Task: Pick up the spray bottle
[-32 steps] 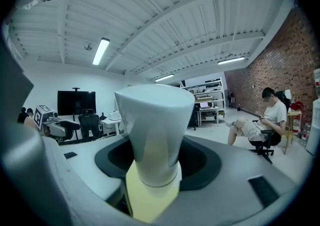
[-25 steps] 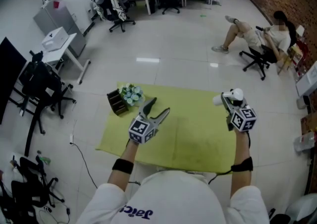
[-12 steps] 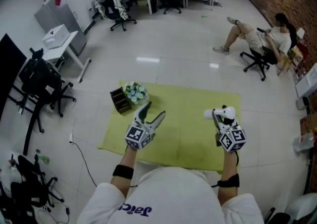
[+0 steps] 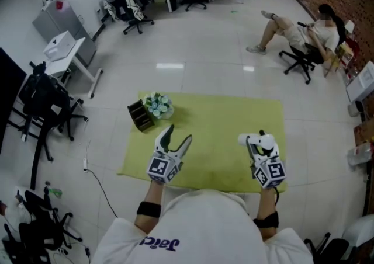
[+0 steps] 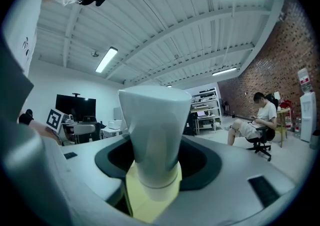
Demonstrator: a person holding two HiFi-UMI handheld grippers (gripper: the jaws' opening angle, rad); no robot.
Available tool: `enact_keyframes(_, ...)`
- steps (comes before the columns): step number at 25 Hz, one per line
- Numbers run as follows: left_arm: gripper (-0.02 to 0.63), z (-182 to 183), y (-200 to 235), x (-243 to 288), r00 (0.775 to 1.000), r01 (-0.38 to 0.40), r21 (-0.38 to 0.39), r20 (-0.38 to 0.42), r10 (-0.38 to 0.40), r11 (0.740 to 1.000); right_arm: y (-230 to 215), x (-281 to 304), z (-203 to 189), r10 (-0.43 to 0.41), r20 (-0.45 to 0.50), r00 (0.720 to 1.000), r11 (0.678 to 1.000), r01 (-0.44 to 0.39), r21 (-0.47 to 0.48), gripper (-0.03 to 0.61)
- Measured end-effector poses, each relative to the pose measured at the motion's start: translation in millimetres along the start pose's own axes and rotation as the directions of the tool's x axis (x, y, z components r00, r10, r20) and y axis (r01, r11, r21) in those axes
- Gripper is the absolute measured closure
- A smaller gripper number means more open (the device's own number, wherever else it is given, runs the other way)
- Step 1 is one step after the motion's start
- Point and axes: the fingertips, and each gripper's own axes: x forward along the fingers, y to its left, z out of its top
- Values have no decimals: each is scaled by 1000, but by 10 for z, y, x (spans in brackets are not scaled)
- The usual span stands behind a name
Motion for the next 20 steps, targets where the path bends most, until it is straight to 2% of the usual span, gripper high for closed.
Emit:
enact_keyframes(5,293,-9,-36,-58,1000,-18,-15,24,18,1000,-2,-123,-94,-43,1,999,999,43,-16,328)
enact_keyframes(8,293,34,-51,-75,999,-21,9,35,21,1000,-7,-124,-128,-48,2,999,998,48,-30,331)
enact_keyframes(13,293,106,9,-64,998,-39,32,52,37,999,-8,-49,-68,-65,14,998,997,65,-44,332)
enact_keyframes(20,293,123,126,-65,996,-67,15,62,66,998,40,97,48,-55,23,998,995,56,-77,333)
